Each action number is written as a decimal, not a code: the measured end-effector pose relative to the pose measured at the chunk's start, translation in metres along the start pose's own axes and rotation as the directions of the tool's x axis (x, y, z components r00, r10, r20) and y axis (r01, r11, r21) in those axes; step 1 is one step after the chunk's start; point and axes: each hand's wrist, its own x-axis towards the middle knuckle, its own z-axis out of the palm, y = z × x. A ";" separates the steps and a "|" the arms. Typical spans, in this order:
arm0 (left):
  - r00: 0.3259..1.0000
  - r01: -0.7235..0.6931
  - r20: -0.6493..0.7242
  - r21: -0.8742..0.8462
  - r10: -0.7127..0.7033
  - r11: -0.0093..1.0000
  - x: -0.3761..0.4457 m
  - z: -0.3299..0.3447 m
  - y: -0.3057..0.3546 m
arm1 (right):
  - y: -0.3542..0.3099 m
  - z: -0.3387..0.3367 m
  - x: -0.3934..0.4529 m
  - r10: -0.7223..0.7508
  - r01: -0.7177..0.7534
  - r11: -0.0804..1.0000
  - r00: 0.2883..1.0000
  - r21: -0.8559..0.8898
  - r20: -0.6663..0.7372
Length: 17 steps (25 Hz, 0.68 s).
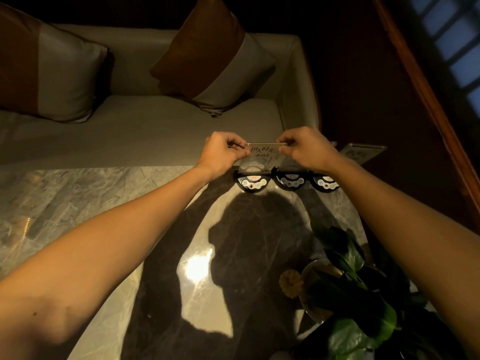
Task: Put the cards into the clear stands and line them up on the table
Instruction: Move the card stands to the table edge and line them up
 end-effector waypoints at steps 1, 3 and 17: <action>1.000 0.002 0.000 0.005 -0.002 1.000 0.000 0.000 0.000 | 0.000 0.000 0.000 0.008 -0.008 1.000 1.000 -0.001 0.006; 1.000 0.014 0.012 0.025 -0.014 1.000 -0.001 -0.001 0.003 | -0.001 -0.001 -0.002 0.021 -0.021 1.000 0.999 0.006 0.028; 0.996 -0.091 0.015 0.230 0.090 0.969 -0.069 -0.097 0.077 | -0.072 -0.074 -0.070 0.056 -0.065 0.996 0.988 -0.060 -0.143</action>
